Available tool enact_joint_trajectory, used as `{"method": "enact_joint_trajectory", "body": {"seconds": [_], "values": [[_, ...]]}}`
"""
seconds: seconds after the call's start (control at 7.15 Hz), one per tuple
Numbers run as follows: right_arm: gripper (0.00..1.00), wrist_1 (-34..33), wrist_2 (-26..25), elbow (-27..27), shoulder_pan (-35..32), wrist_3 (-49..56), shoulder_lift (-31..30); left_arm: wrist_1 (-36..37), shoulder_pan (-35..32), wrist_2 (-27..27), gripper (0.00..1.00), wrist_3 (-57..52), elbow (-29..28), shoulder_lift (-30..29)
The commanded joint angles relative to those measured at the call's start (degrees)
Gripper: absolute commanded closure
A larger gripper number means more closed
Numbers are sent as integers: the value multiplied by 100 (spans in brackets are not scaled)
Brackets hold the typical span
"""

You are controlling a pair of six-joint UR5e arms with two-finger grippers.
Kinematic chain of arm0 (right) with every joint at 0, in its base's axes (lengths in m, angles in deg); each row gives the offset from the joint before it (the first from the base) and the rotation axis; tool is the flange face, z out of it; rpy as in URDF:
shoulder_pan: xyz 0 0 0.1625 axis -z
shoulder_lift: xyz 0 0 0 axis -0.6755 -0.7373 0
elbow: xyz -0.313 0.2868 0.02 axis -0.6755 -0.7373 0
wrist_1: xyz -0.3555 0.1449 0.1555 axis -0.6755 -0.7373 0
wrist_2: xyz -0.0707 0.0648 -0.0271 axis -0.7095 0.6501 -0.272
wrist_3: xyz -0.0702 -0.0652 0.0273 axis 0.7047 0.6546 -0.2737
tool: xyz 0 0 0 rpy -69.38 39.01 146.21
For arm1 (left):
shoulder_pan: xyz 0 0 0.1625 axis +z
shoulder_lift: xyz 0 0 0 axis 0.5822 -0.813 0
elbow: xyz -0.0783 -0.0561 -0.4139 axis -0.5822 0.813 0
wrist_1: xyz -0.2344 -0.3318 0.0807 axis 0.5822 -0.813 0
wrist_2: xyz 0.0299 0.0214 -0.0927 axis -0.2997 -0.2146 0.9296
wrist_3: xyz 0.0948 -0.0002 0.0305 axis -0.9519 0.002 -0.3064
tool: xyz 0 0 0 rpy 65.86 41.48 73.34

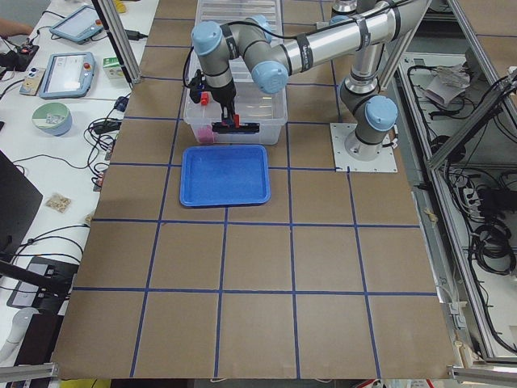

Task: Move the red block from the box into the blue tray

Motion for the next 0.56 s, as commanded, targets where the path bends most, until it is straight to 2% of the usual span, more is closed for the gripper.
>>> {"method": "enact_joint_trajectory", "body": {"seconds": [0.0, 0.14, 0.42], "values": [[0, -36, 14, 0, -699, -709, 24, 1714, 351, -36, 100, -994, 789, -549], [0, -71, 32, 0, -1007, -1105, 50, 2193, 561, -19, 100, -1032, 1080, -725], [0, -237, 145, -8, -1474, -1546, 60, 2267, 695, -18, 100, -1366, 1188, -1041]]}}
